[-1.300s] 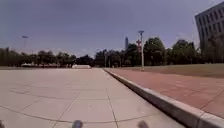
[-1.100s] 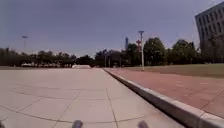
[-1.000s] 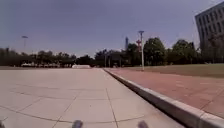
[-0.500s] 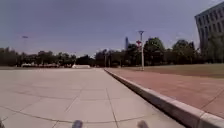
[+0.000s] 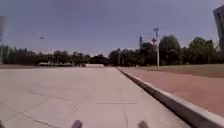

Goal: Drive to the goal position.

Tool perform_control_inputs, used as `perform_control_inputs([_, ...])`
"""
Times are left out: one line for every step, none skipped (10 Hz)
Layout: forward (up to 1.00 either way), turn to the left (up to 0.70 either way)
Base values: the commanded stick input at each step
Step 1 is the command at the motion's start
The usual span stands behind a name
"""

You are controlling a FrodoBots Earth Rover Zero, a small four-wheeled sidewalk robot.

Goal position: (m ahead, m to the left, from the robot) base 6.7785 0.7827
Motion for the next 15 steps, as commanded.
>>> perform_control_inputs([0.85,0.34])
perform_control_inputs([0.85,0.34])
perform_control_inputs([0.85,0.34])
perform_control_inputs([0.85,0.34])
perform_control_inputs([0.85,0.30])
perform_control_inputs([0.85,0.11])
perform_control_inputs([0.85,0.00])
perform_control_inputs([0.85,-0.08])
perform_control_inputs([0.85,-0.34])
perform_control_inputs([0.85,-0.34])
perform_control_inputs([0.85,-0.34])
perform_control_inputs([0.85,-0.34])
perform_control_inputs([0.85,-0.34])
perform_control_inputs([0.85,0.00])
perform_control_inputs([0.85,0.00])
